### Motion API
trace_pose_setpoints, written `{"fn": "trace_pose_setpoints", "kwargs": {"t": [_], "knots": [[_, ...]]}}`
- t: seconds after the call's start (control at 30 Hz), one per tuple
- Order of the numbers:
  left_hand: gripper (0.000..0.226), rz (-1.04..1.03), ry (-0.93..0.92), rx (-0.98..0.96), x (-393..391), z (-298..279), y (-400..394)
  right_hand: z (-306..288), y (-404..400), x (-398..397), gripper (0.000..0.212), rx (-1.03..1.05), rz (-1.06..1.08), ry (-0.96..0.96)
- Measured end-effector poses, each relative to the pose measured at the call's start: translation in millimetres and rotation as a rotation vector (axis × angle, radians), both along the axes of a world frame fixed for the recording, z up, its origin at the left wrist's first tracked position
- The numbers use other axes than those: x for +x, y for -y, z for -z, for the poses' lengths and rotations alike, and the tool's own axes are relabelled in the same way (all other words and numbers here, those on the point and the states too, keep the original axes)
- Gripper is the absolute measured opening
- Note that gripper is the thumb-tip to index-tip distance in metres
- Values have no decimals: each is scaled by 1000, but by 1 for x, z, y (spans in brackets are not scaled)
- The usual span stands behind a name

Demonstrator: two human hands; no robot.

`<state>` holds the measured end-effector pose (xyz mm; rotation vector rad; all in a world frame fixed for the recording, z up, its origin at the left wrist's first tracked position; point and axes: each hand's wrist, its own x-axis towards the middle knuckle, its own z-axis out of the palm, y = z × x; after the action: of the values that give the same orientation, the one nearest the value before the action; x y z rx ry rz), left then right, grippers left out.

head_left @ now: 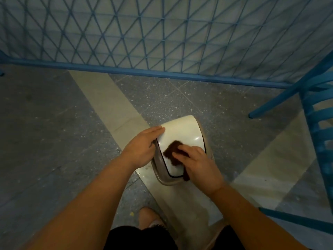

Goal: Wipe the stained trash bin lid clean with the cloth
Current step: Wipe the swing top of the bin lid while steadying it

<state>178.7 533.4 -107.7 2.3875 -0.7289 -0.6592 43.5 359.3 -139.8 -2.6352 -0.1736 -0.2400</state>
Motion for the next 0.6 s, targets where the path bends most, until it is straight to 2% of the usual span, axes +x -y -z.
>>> {"fn": "trace_pose_setpoints", "kwargs": {"t": [0.07, 0.13, 0.23, 0.37, 0.43, 0.5, 0.6], "knots": [[61, 8, 9, 3, 0, 3, -2, -5, 8, 14, 43, -5, 192, 14], [63, -4, 1, -5, -1, 3, -2, -10, -2, 28, 45, -20, 251, 39], [63, -17, 1, -19, -2, 1, -1, -4, -29, 25, 58, -39, 50, 50], [61, -19, -3, -5, -4, -1, 0, 11, -25, -9, 80, -99, -183, -86], [58, -15, -4, 1, -3, 0, -1, 15, -8, -23, 74, -138, -200, -138], [54, -21, 14, 27, -3, 1, 1, 19, 13, -39, 58, -149, -119, -126], [64, -19, 56, 97, -5, 0, 9, 13, 37, -56, 54, -42, 221, -65]]}}
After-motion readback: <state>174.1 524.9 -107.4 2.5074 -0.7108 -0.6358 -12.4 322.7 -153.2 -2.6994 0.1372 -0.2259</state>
